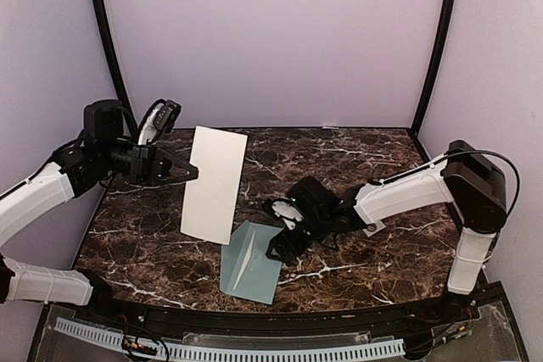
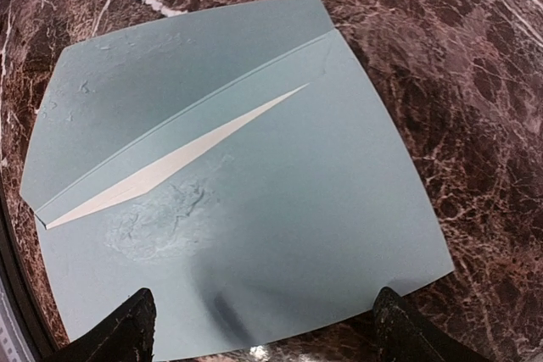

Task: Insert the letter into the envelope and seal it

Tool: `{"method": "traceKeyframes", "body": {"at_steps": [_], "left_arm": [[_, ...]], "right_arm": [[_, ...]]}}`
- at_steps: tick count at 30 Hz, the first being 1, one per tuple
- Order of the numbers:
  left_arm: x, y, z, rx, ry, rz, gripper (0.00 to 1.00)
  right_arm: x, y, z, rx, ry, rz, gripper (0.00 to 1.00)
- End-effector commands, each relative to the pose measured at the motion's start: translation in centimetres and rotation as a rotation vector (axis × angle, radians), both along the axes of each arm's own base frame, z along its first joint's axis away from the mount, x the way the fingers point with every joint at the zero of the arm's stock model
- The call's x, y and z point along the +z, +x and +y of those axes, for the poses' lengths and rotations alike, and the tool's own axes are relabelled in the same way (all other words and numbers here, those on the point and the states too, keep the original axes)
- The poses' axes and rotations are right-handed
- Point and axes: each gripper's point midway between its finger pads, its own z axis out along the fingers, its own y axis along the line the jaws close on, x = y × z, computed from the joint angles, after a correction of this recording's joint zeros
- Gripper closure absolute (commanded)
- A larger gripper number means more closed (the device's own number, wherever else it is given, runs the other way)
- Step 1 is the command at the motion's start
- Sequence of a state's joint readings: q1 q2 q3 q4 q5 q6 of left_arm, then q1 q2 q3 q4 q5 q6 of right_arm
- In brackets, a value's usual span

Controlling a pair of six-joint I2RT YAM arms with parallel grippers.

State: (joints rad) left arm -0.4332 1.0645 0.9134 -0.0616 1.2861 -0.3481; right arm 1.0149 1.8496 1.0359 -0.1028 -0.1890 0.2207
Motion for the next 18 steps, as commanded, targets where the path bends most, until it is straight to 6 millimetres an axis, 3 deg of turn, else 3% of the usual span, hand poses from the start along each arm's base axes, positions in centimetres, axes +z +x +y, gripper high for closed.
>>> {"method": "traceKeyframes", "body": {"at_steps": [1,13,18], "left_arm": [[1.7,-1.7,0.2,-0.099,-0.035,0.0,1.0],[1.3,-1.5,0.0,-0.119,-0.039,-0.009,1.0],[-0.4,0.5,-0.5,-0.031,0.019,-0.034,1.0]], "right_arm": [[-0.6,1.5,-0.3,0.011,-0.002,0.013,0.15],[-1.2,5.0,-0.8,-0.037,-0.038,0.0,0.16],[-1.3,6.5,-0.8,-0.059,-0.05,-0.021,0.16]]}}
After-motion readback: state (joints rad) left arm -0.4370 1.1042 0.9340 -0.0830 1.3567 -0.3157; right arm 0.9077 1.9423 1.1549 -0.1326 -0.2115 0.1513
